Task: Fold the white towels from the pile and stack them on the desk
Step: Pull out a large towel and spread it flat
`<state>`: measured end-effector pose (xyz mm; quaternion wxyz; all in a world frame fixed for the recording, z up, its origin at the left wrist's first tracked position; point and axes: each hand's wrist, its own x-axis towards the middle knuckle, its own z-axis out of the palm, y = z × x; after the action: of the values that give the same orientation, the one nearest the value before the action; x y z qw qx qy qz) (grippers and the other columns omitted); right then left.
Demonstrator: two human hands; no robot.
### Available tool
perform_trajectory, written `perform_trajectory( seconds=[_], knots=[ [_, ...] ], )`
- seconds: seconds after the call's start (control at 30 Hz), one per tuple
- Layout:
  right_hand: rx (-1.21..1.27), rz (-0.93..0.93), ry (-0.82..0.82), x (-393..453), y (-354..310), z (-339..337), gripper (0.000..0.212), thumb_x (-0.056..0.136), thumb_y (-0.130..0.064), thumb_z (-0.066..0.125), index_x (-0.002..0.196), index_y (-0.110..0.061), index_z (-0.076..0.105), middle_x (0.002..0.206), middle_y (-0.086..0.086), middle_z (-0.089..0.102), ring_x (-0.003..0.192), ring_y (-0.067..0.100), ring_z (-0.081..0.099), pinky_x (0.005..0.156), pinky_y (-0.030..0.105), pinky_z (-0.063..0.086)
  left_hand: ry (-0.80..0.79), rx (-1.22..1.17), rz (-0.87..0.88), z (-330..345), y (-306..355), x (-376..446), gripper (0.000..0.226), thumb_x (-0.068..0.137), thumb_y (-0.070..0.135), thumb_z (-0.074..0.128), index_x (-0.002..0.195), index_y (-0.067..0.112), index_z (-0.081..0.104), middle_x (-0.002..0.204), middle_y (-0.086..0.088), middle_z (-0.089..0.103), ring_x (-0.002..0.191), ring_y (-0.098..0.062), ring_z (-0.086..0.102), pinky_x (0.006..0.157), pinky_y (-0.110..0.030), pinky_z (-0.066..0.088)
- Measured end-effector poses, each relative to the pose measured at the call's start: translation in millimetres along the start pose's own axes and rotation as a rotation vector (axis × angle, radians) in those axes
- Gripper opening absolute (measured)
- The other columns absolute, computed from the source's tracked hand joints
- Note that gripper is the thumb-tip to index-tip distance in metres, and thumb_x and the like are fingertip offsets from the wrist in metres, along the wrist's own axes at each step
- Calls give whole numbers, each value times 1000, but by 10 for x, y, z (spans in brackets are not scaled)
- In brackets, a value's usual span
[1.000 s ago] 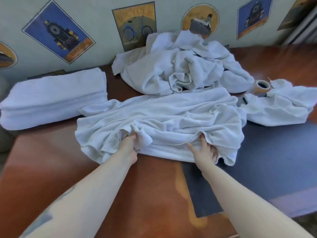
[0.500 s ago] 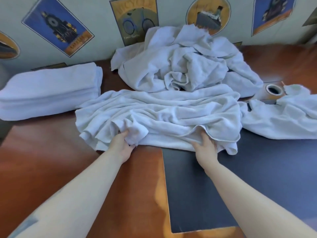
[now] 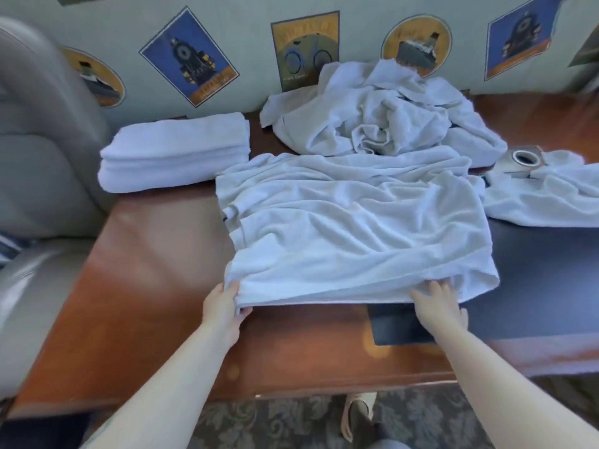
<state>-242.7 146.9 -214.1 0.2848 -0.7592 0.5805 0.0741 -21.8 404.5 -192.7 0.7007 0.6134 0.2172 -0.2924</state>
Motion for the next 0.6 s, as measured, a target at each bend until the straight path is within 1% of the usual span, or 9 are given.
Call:
perform_trajectory(
  seconds=[0.07, 0.13, 0.2, 0.3, 0.37, 0.43, 0.53, 0.57, 0.6],
  knots=[
    [23, 48, 18, -217, -116, 72, 52, 102, -38, 30, 151, -20, 30, 161, 1, 19, 147, 22, 17, 118, 48, 13, 40, -39, -29, -212, -41, -65, 9, 100, 8, 51, 97, 10, 59, 82, -7, 60, 64, -15, 51, 53, -25, 43],
    [120, 77, 92, -487, -255, 207, 47, 102, -35, 31, 146, -20, 40, 154, 5, 34, 139, 28, 32, 112, 48, 26, 108, -87, -74, -390, -85, -146, 8, 99, 7, 54, 92, 8, 59, 76, -8, 56, 57, -15, 43, 45, -21, 42],
    [244, 77, 139, -809, -390, 417, 42, 100, -35, 37, 137, -23, 51, 143, 5, 48, 129, 31, 43, 102, 45, 36, 177, -112, -112, -537, -123, -222, 12, 96, 6, 59, 85, 6, 57, 71, -8, 51, 54, -14, 35, 49, -23, 41],
    [153, -73, 137, -1203, -489, 750, 39, 98, -43, 43, 134, -30, 53, 142, -2, 48, 128, 26, 40, 99, 42, 34, 237, -76, -103, -723, -156, -310, 16, 93, 8, 65, 79, 7, 57, 70, -7, 51, 53, -14, 34, 56, -26, 40],
    [3, -181, 190, -1271, -443, 839, 37, 98, -43, 45, 132, -29, 52, 136, -3, 51, 123, 22, 42, 96, 39, 35, 288, -76, -56, -836, -125, -326, 11, 91, 9, 68, 84, 8, 59, 72, -6, 55, 55, -15, 42, 56, -27, 42],
    [-139, -270, 230, -1248, -346, 827, 31, 97, -40, 44, 124, -29, 52, 124, -4, 56, 114, 20, 46, 88, 36, 36, 356, -81, 16, -939, -63, -299, 7, 91, 11, 68, 93, 7, 63, 75, -5, 58, 61, -15, 51, 56, -26, 44],
    [-231, -322, 278, -1223, -202, 781, 15, 97, -39, 40, 105, -31, 49, 100, -7, 62, 98, 18, 51, 74, 33, 33, 440, -132, 46, -1028, -41, -239, 16, 92, 9, 66, 106, 2, 64, 79, -7, 60, 63, -16, 54, 57, -27, 48],
    [-243, -321, 280, -1243, -192, 783, 13, 97, -38, 39, 102, -30, 48, 96, -7, 62, 95, 18, 50, 72, 33, 32, 447, -149, 52, -1021, -60, -222, 21, 93, 8, 65, 112, -2, 63, 86, -11, 63, 66, -19, 57, 60, -28, 50],
    [-247, -319, 283, -1266, -204, 799, 12, 97, -38, 40, 99, -30, 48, 95, -7, 60, 94, 18, 49, 71, 33, 31, 454, -143, 71, -989, -95, -213, 28, 93, 7, 65, 118, -3, 61, 97, -14, 65, 75, -23, 62, 66, -32, 54]
  ],
)
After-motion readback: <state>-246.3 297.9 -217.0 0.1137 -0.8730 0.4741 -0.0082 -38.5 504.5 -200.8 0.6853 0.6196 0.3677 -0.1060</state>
